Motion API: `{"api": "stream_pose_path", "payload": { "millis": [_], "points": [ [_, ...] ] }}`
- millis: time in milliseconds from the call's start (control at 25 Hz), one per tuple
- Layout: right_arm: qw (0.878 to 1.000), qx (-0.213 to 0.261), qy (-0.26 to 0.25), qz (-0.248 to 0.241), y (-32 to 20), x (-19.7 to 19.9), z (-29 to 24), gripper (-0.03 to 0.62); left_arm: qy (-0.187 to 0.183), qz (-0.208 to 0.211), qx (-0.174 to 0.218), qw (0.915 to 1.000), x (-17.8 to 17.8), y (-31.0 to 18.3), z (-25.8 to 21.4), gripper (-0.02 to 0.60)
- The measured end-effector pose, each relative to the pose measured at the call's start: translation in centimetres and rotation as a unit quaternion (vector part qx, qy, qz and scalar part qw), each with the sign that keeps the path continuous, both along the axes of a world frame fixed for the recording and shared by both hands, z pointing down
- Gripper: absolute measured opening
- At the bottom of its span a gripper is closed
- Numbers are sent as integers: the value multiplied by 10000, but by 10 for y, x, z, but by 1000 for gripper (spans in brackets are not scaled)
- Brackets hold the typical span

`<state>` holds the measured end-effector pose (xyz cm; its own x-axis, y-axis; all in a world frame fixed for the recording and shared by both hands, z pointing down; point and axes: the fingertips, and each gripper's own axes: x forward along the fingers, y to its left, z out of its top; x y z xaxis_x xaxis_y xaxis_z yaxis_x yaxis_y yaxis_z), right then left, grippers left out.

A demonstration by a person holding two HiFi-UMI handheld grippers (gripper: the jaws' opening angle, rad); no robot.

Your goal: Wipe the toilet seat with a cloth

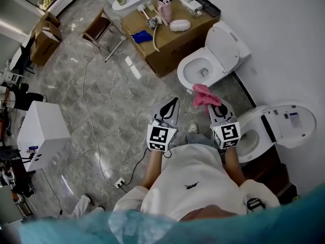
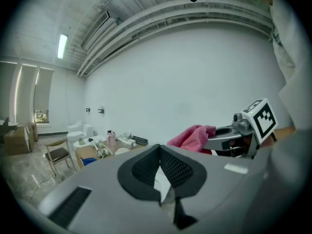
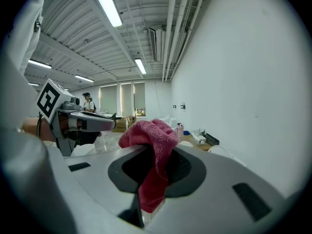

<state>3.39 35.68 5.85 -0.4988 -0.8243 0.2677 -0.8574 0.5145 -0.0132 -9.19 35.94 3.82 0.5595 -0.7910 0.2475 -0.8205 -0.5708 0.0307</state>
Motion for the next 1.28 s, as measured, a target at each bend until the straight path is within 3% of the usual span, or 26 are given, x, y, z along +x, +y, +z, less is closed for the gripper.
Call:
{"api": "stream_pose_path", "payload": {
  "millis": [400,720,1280],
  "points": [
    [9996,-141,-184,-180,-51,16,8,54,-39,-196,-34,9998,15,-40,2,6],
    [9996,-170,-187,-120,-93,14,16,54,-36,-94,-51,9999,17,-87,10,6],
    [9967,-500,-240,585,-194,15,44,54,-169,798,-254,9963,25,-211,42,6]
  ]
}}
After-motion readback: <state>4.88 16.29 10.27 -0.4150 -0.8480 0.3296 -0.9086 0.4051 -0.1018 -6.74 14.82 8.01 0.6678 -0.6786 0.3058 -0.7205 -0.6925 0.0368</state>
